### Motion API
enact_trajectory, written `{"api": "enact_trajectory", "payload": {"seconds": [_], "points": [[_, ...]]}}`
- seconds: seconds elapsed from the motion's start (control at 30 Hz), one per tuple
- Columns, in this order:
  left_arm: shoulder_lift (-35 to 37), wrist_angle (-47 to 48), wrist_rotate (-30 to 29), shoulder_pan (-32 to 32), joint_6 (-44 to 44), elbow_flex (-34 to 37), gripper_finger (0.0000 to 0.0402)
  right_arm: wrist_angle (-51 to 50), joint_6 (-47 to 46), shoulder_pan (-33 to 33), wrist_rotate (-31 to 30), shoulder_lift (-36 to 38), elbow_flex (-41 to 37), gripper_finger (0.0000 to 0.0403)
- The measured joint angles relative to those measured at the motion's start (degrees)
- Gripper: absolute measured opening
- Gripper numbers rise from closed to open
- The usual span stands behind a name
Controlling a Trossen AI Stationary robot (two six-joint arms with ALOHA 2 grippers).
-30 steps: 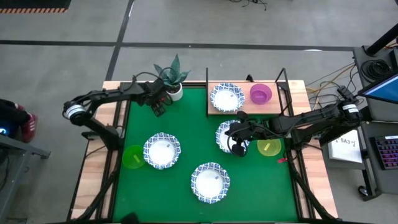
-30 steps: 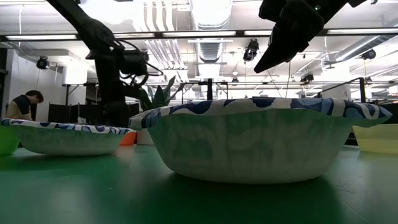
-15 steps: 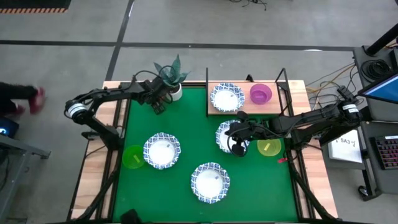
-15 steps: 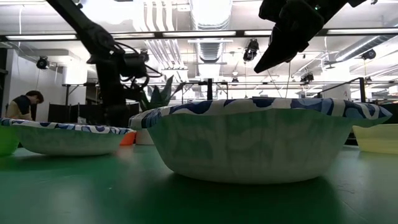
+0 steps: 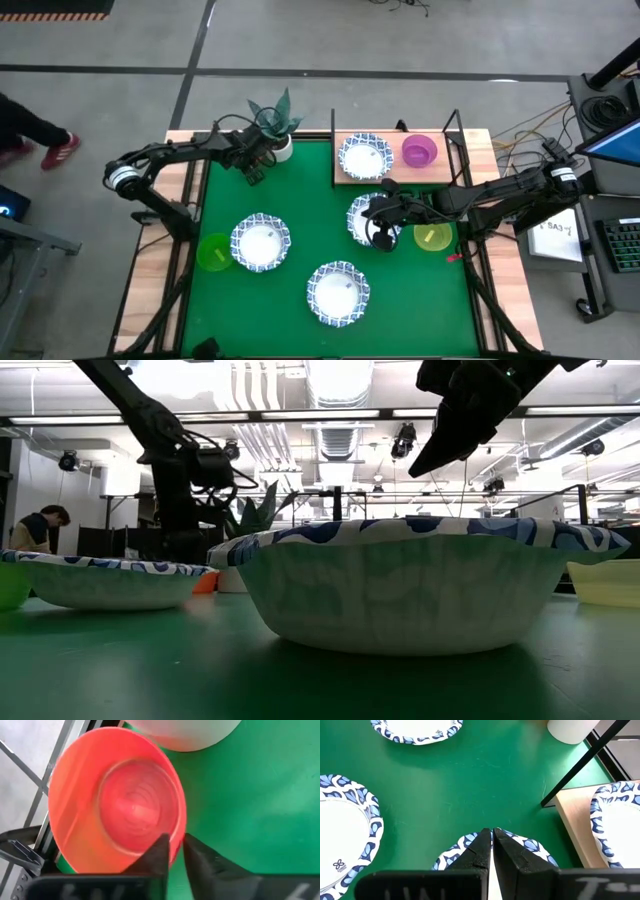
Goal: Place and stack bowls onto a shelf
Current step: Stack the orange bowl on top of the purple bowl on the shelf
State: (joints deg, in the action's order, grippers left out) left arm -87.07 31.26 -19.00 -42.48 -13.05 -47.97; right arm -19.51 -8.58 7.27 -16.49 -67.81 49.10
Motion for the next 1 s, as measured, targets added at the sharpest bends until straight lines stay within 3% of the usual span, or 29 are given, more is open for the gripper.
{"api": "enact_trajectory", "payload": {"seconds": [0.07, 0.23, 0.4, 0.53, 0.67, 0.83, 1.0], "points": [[0.1, 0.7, 0.0, 0.0, 0.4, 0.0, 0.0009, 0.0, 0.0, 0.0, 0.0, 0.0, 0.0, 0.0009], [2.4, 3.9, 0.0, 1.0, 1.1, 0.0, 0.0002, -0.7, -0.5, 0.0, 0.3, 0.0, 0.0, 0.0009], [8.9, 8.7, -0.1, 3.2, 3.2, 0.0, 0.0001, -1.9, -1.5, 0.9, 0.4, 0.0, 0.0, 0.0009], [16.8, 13.4, 0.2, 8.0, 3.8, 0.0, 0.0, -2.7, -1.5, 3.0, 0.4, 0.2, 0.0, 0.0009], [24.9, 16.3, 5.7, 16.3, 3.9, 0.0, 0.0, -3.1, -1.8, 5.8, 0.4, 1.2, 0.0, 0.0009], [31.9, 9.7, 8.1, 29.5, 10.1, 0.0, 0.0, -3.3, -0.3, 9.7, 0.4, 4.4, -0.2, 0.0009], [32.9, -7.3, 7.6, 41.1, 10.5, 0.0, 0.0, -1.6, 2.0, 12.5, -0.1, 9.4, -1.4, 0.0009]]}}
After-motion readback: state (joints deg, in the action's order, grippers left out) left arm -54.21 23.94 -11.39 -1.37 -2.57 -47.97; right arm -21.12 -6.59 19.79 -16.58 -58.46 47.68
